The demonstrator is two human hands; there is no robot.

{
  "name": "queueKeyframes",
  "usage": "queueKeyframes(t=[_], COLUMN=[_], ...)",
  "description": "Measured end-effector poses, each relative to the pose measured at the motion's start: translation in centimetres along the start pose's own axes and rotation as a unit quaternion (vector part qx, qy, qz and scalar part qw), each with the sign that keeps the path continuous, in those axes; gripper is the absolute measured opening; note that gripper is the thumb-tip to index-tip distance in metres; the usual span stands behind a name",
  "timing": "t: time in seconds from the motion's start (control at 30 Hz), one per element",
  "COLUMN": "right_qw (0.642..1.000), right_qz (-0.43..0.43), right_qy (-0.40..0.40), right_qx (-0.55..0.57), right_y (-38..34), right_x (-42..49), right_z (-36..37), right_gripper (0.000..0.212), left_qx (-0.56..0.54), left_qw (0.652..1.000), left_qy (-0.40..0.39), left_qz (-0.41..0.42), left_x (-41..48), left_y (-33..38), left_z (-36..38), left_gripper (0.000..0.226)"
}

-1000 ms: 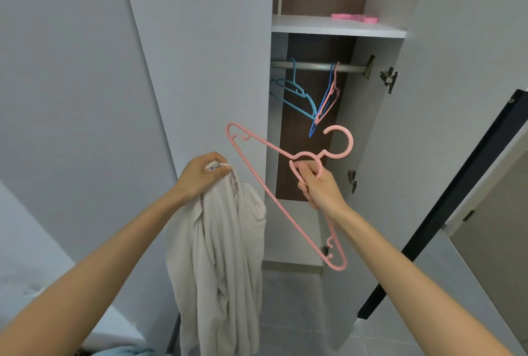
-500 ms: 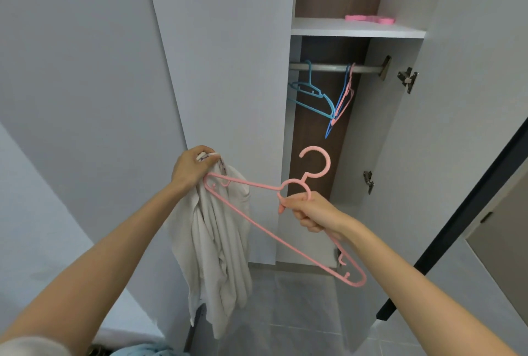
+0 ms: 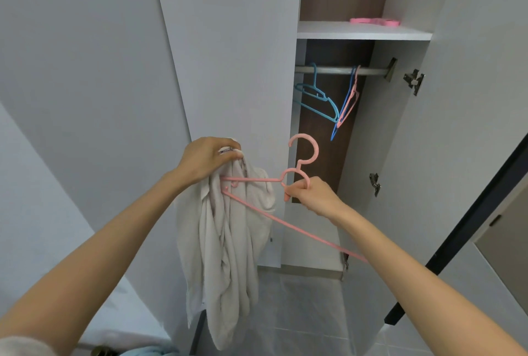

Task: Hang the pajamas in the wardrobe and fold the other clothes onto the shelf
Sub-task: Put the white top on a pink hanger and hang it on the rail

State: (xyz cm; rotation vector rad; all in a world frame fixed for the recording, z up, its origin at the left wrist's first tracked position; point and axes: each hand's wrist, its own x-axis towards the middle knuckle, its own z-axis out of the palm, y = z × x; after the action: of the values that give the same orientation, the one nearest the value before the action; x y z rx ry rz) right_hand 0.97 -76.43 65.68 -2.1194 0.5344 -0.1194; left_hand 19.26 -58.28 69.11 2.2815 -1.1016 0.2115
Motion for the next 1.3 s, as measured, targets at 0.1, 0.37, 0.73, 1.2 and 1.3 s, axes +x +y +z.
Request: queueKeyframes(t=[0.1, 0.37, 0.73, 1.2, 1.3], right_qw=[0.997, 0.984, 0.991, 0.995, 0.991], right_qz=[-0.018, -0.038, 0.005, -0.034, -0.063], right_qy=[0.069, 0.175, -0.110, -0.091, -0.110], right_qx=[0.006, 0.011, 0.079, 0.014, -0.033], right_y=[0.4, 1.4, 1.8, 0.3, -0.3], right_x=[0.1, 0.7, 0.8, 3.0, 3.7], right_z=[-0.2, 0.0, -4.0, -0.8, 0.5], right_gripper=[0.030, 0.030, 0.027, 0.030, 0.029], left_qx=[0.052, 0.138, 0.157, 0.059, -0.036], left_qw=[0.997, 0.983, 0.980, 0.994, 0.998], left_qy=[0.053, 0.073, 0.086, 0.055, 0.020], left_qz=[0.024, 0.091, 0.086, 0.074, 0.049], left_x=[0.0, 0.9, 2.3, 3.4, 3.7], left_y=[0.1, 0.1, 0.5, 0.9, 1.5], left_z=[-0.3, -0.5, 0.6, 1.4, 1.3], left_gripper=[0.019, 0.028, 0.026, 0.019, 0.017])
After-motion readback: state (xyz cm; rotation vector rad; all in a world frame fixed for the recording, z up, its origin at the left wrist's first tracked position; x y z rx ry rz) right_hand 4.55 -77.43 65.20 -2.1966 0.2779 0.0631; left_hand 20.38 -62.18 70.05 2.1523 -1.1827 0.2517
